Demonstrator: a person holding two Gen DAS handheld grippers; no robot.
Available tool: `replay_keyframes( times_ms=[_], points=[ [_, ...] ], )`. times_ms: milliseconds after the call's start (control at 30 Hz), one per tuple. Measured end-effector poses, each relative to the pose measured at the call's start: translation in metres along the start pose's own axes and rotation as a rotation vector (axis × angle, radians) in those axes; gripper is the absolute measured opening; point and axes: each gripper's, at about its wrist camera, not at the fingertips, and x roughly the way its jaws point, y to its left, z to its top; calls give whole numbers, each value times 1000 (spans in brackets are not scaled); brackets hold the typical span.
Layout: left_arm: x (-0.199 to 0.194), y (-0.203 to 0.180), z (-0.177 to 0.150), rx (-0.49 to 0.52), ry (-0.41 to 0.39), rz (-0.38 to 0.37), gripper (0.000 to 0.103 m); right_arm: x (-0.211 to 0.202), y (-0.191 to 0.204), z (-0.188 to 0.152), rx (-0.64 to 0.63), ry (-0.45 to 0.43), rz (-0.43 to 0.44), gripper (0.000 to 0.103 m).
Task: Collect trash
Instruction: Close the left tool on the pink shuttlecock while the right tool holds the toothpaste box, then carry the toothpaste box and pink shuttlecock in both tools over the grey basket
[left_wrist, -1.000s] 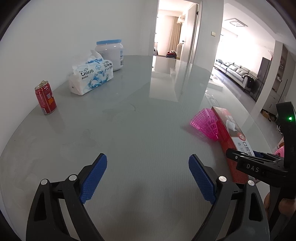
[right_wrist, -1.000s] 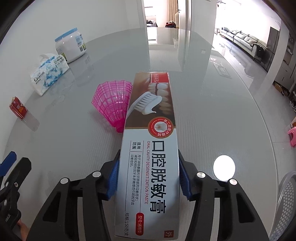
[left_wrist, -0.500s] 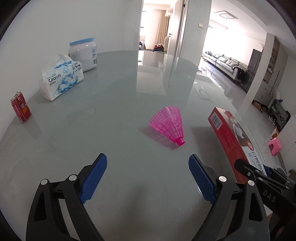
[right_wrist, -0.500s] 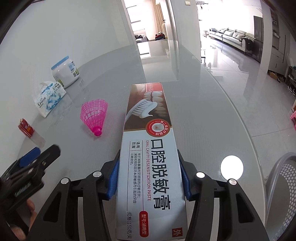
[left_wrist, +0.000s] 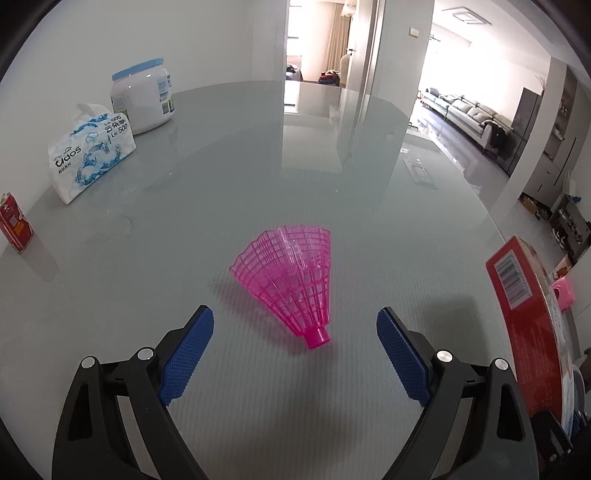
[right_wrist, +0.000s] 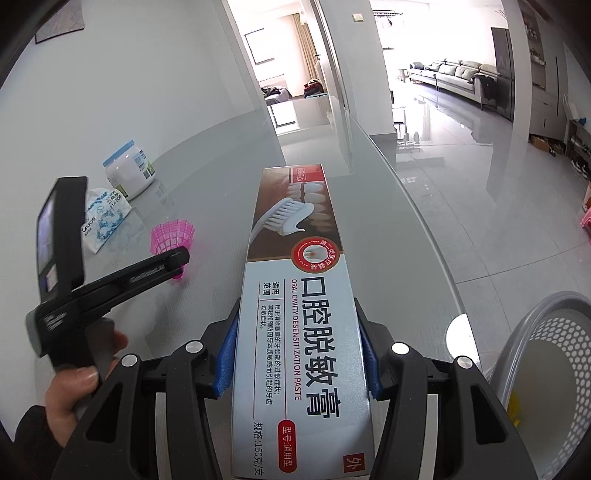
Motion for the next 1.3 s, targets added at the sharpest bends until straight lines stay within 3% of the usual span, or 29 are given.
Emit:
replay_keyframes(
  times_ms=[233,300,400,867,1300],
  points=[
    [17,4,8,-17,26,26,64,1,-12,-1,28,8,24,52],
    [19,4,8,-12,32,25,50,3,-10,0,32,8,26,52],
    [16,4,7,-11,24,9,43,2,-8,-1,33,6,30,52],
    [-46,-9,-21,88,-55,-55,40,-36,-12,-12,25,-20,-3,52],
    [-121,-79,-69,250,-133,-218,40,-114,-58,-56,80,-70,-120,52]
  ],
)
